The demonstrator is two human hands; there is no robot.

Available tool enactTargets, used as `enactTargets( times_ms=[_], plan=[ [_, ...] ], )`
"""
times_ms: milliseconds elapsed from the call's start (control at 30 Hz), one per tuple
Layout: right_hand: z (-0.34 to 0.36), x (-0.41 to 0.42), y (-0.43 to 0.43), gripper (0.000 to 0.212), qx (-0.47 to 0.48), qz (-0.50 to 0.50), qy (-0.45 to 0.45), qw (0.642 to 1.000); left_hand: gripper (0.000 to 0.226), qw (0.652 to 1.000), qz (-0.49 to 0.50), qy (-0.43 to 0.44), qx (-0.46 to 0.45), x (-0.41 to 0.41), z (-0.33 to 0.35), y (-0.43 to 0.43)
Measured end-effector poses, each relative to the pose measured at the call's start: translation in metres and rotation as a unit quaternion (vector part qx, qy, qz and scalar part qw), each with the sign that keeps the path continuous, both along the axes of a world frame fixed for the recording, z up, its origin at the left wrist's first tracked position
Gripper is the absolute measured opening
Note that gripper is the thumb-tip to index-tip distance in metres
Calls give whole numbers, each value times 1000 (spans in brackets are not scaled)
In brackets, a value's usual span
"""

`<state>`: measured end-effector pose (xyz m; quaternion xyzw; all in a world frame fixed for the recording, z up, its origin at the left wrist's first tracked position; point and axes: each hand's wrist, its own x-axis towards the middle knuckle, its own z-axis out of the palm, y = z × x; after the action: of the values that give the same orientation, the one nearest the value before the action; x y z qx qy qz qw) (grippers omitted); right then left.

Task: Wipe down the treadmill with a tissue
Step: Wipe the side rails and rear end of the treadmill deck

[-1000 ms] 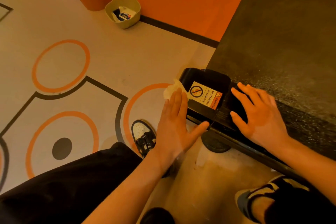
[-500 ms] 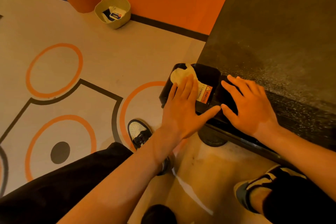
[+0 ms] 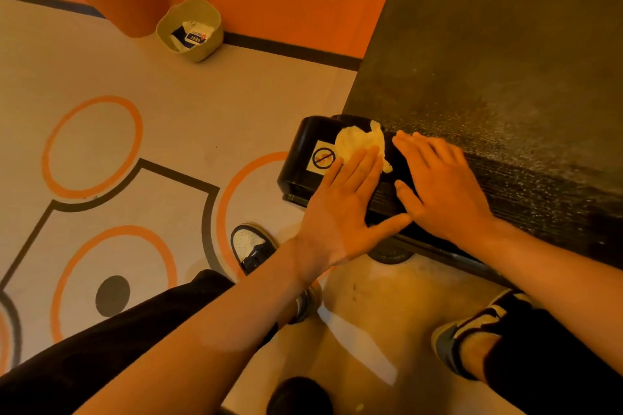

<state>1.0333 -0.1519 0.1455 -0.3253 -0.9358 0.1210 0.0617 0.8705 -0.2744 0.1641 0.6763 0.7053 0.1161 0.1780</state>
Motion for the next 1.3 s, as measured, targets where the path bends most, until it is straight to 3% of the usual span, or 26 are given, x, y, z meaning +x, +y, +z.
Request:
enactTargets(
  times_ms=[133,333,467,567,933,1133,1233,1300],
  plan=[
    [2,0,1,68,5,2,-3,1000,97,998,-33,39,19,-8,-5,-37],
    [2,-1,0,69,-7,-7,1,1000,105,999,-11,47,-17,-6,-1,5],
    [3,-1,0,69,-6,3,1,1000,98,998,-15,54,-2,-5,-2,-39],
    [3,-1,1,69,-7,1,-2,1000,99,996,28,85,-18,-12,-7,-49],
    [2,-1,0,68,-6,-5,-1,1000,102,975,214,18,54,16,-28,-47],
    [4,-1,1,65,-2,-3,1,1000,101,994,96,23,50,37,-29,-59],
    [3,-1,1,65,-6,-4,5,1000,97,987,123,72,68,-5,-31,-51],
    [2,-1,1,64,-5,-6,7,1000,98,984,154,55,69,-14,-28,-41]
  ],
)
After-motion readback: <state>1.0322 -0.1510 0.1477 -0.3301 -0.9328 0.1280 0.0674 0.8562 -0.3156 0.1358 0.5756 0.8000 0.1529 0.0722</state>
